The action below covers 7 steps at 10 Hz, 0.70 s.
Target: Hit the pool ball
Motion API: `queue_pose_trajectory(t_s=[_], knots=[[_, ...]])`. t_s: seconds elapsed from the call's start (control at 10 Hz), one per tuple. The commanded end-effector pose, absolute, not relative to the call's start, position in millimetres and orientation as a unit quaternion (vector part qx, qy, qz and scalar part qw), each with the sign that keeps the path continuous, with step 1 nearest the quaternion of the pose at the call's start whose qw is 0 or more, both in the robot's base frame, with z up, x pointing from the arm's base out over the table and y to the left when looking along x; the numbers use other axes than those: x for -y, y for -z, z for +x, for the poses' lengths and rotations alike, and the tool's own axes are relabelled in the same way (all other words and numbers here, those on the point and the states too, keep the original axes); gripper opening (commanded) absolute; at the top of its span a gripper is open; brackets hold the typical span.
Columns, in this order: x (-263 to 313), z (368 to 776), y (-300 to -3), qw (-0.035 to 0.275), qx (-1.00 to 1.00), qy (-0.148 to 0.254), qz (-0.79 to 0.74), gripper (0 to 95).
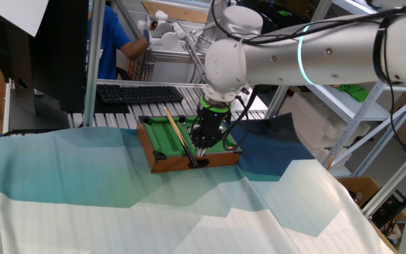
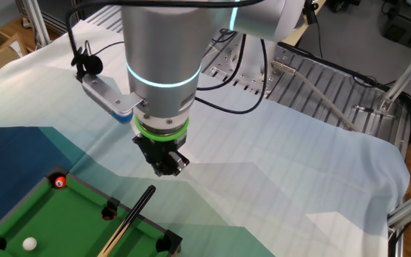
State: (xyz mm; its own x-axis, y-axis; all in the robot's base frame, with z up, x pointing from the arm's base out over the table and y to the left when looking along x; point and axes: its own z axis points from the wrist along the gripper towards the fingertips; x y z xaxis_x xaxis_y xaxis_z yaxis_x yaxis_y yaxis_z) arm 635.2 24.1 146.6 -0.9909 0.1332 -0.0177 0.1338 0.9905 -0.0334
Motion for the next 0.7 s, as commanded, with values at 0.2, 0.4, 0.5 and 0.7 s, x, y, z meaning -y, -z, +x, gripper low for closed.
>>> queue_pose_trajectory(t_s=[0.2,0.4,0.5,0.7], knots=[[-20.0,647.8,-148.1,-0.001,-0.999,0.019,0.034,0.0],[-16.1,653.6,-141.7,-0.002,-1.000,0.020,0.012,0.0],[-15.4,656.1,-136.3,-0.004,-1.000,0.020,0.007,0.0],[-15.7,660.6,-124.0,-0.001,-1.000,0.018,0.003,0.0]])
